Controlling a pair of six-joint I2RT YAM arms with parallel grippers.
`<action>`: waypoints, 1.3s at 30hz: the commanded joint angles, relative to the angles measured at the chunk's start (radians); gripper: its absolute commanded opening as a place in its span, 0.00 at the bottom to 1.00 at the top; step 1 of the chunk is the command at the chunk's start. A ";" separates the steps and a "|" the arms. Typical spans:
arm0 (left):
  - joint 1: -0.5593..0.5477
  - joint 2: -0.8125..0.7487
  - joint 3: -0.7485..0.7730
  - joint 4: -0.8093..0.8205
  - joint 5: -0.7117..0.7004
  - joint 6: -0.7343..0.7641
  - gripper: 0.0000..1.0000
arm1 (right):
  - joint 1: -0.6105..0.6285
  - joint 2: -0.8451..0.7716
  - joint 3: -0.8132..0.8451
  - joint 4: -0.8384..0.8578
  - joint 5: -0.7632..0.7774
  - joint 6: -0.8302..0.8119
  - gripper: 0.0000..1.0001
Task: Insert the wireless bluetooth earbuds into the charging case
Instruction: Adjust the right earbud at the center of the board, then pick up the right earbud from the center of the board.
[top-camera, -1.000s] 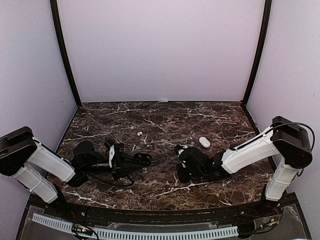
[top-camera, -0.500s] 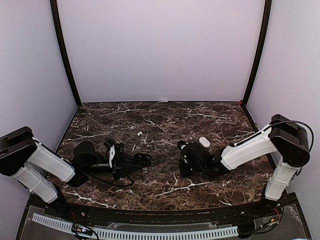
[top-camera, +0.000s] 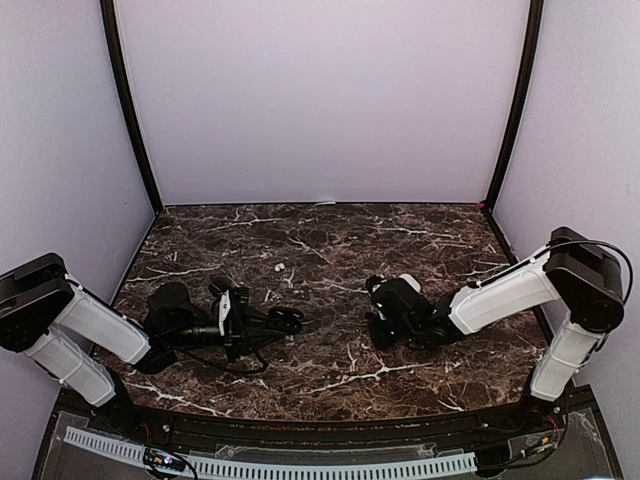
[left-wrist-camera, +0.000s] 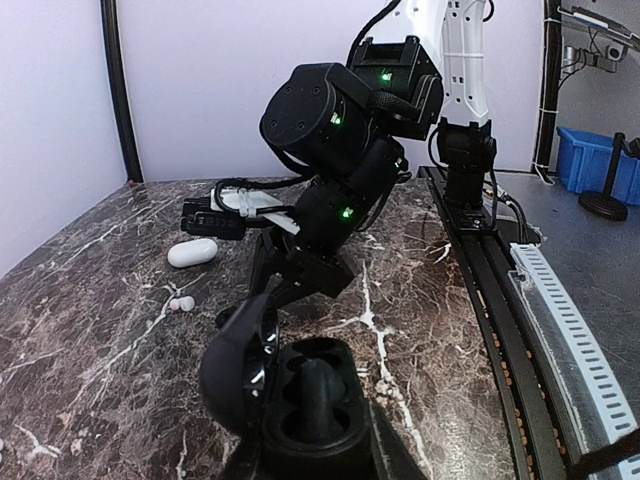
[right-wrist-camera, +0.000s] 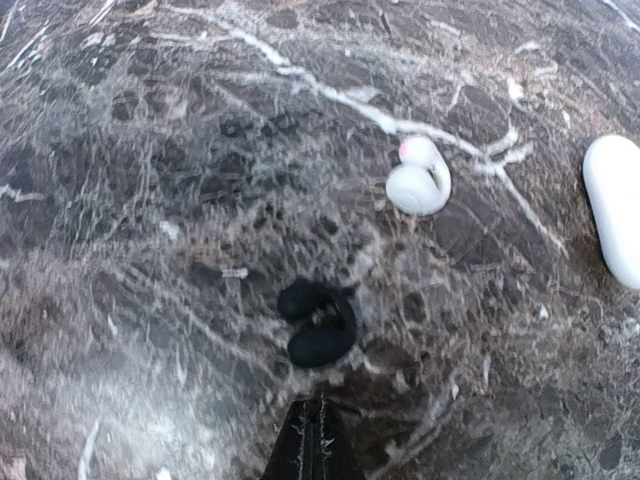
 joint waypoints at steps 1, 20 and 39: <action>-0.003 -0.033 -0.008 0.002 0.000 0.008 0.14 | -0.047 -0.094 -0.067 0.021 -0.141 -0.042 0.00; -0.002 -0.056 -0.015 -0.011 -0.008 0.011 0.14 | -0.330 -0.118 -0.129 0.173 -0.511 -0.051 0.10; -0.002 -0.046 -0.010 -0.015 -0.011 0.018 0.14 | -0.340 0.059 -0.046 0.210 -0.635 -0.072 0.14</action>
